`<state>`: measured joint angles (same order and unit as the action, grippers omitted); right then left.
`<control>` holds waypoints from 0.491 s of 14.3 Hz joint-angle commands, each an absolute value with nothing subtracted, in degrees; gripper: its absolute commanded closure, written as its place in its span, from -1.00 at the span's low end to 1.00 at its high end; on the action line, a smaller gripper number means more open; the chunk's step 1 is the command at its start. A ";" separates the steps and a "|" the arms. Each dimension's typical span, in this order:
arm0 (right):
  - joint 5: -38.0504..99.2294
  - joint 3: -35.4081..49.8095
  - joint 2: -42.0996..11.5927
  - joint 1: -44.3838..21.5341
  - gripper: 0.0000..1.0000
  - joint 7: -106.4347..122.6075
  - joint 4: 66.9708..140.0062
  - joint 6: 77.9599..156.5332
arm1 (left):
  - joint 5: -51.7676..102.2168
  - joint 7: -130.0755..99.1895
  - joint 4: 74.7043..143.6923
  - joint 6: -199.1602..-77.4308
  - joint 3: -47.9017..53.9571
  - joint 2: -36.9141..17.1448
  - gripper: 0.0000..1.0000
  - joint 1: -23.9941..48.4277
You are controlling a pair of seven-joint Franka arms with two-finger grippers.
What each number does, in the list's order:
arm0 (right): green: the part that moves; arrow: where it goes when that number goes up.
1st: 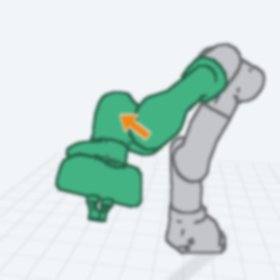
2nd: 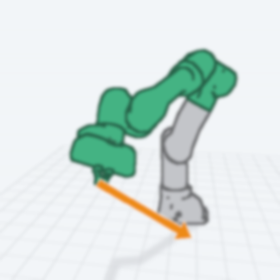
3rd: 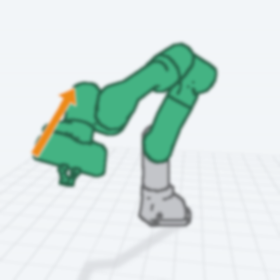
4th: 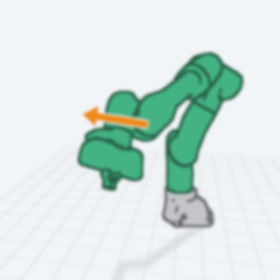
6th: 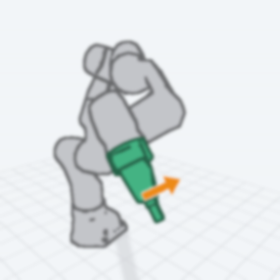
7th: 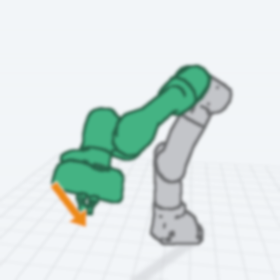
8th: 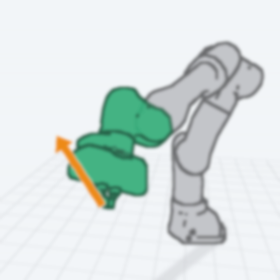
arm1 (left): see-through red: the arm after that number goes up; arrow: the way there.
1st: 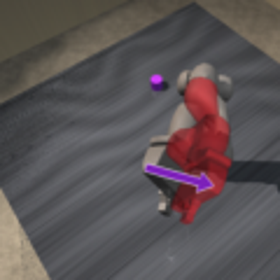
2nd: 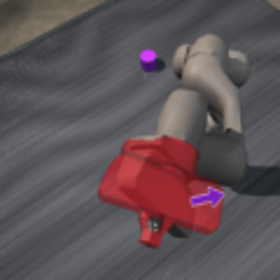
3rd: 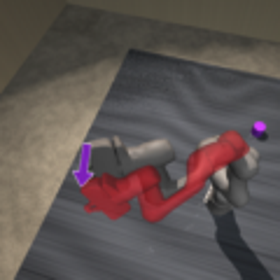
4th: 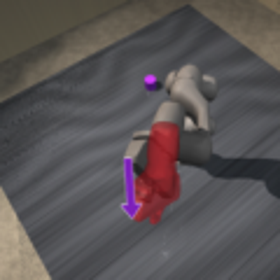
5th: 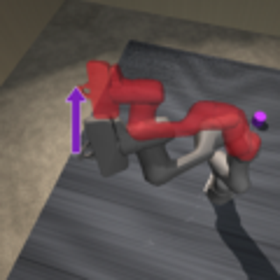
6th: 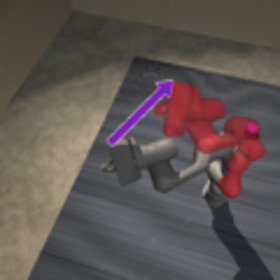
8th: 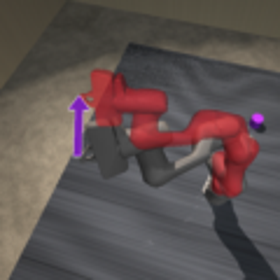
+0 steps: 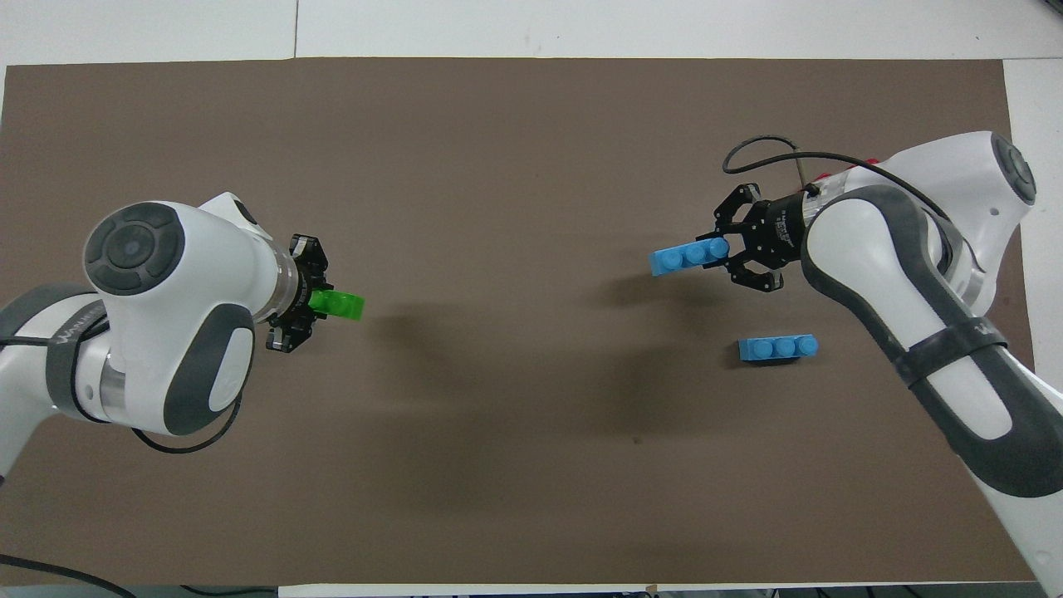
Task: Remove green block with left arm and hold with right
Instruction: 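Carry the green piece with the left gripper while the right gripper carries blue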
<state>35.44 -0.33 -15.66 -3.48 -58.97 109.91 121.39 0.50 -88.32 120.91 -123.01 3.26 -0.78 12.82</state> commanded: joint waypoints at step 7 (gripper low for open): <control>30.59 0.62 -19.59 6.49 1.00 -49.94 108.81 120.50 | 0.88 -65.06 127.44 -132.36 3.69 -3.69 1.00 2.12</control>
<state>32.14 -0.30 -18.32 3.52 -53.35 109.83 121.27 0.50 -70.39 126.43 -130.62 3.17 -3.34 4.63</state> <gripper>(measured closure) 0.656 0.643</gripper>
